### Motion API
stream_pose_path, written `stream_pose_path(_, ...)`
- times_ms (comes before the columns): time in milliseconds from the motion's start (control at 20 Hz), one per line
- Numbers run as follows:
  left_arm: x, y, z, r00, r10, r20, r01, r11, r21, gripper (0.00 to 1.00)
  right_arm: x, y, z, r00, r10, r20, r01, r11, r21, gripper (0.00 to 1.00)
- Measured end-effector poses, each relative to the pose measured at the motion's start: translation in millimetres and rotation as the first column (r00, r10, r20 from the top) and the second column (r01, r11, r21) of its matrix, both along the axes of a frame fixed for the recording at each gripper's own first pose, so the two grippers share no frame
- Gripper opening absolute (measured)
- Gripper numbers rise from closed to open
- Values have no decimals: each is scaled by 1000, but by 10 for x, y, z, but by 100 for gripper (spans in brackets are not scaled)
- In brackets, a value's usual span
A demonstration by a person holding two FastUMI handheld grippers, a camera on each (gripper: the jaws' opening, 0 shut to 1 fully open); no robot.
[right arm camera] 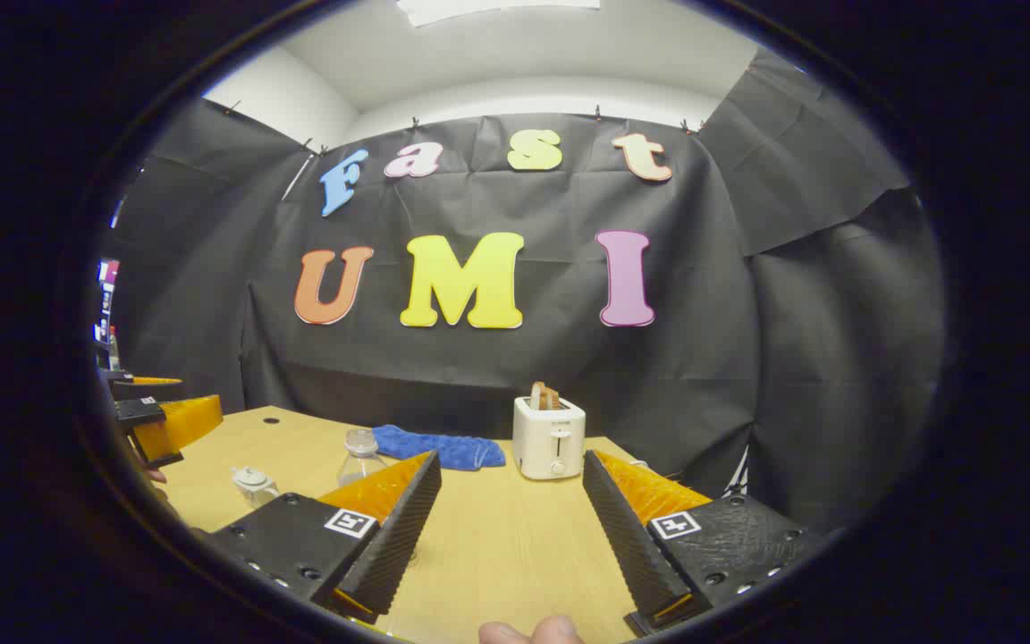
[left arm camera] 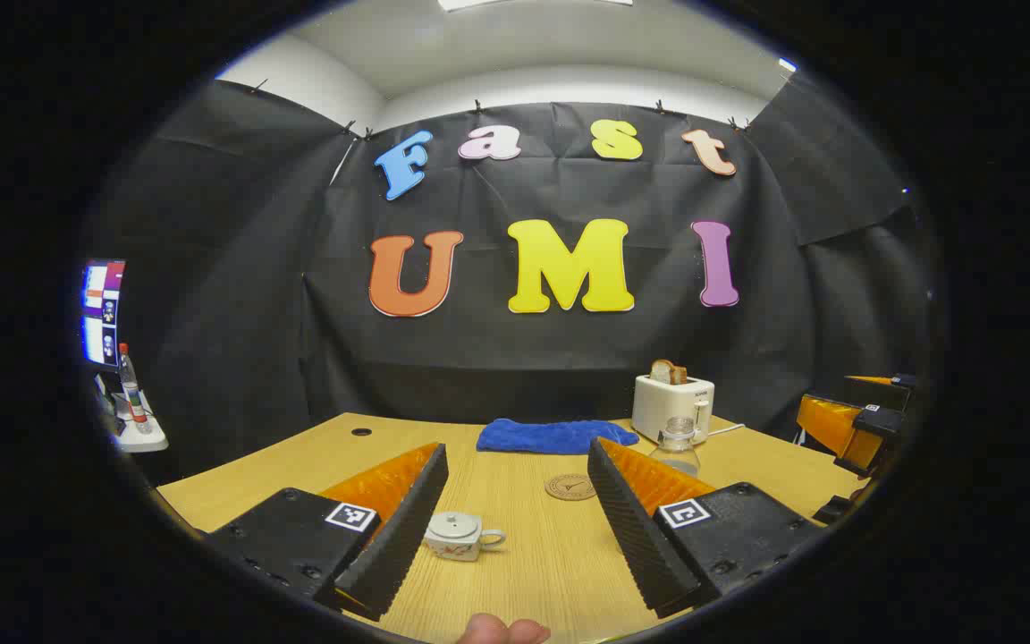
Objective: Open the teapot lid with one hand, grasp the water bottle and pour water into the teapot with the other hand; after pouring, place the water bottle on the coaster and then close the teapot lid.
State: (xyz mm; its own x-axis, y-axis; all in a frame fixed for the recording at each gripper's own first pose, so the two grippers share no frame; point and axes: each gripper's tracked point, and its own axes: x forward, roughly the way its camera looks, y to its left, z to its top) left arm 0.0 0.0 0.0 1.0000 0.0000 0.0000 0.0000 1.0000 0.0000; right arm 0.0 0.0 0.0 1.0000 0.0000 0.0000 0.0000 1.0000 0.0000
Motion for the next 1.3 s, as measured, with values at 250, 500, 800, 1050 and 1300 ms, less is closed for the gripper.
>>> stream_pose_path(250, 4, 28, 7, 1000, 15, 5, -15, 1000, 13, 99, -17, 13, 44, 1000, -4, 15, 4, 1000, -13, 97)
stream_pose_path(500, -4, 17, -6, 1000, 9, 6, -9, 1000, 26, 97, -34, 67, -4, 1000, -3, 6, 3, 1000, -22, 95)
stream_pose_path(800, -15, 59, 19, 1000, 16, 13, -16, 999, 29, 99, -39, 141, -39, 1000, 14, -1, -14, 1000, -16, 95)
stream_pose_path(1050, -9, 51, 11, 1000, 17, 12, -18, 999, 34, 99, -5, 99, -178, 1000, 10, -22, -10, 1000, -1, 95)
stream_pose_path(1300, 3, 76, 2, 1000, 21, 13, -22, 999, 26, 99, 13, 171, -206, 1000, 23, -21, -23, 1000, 8, 95)
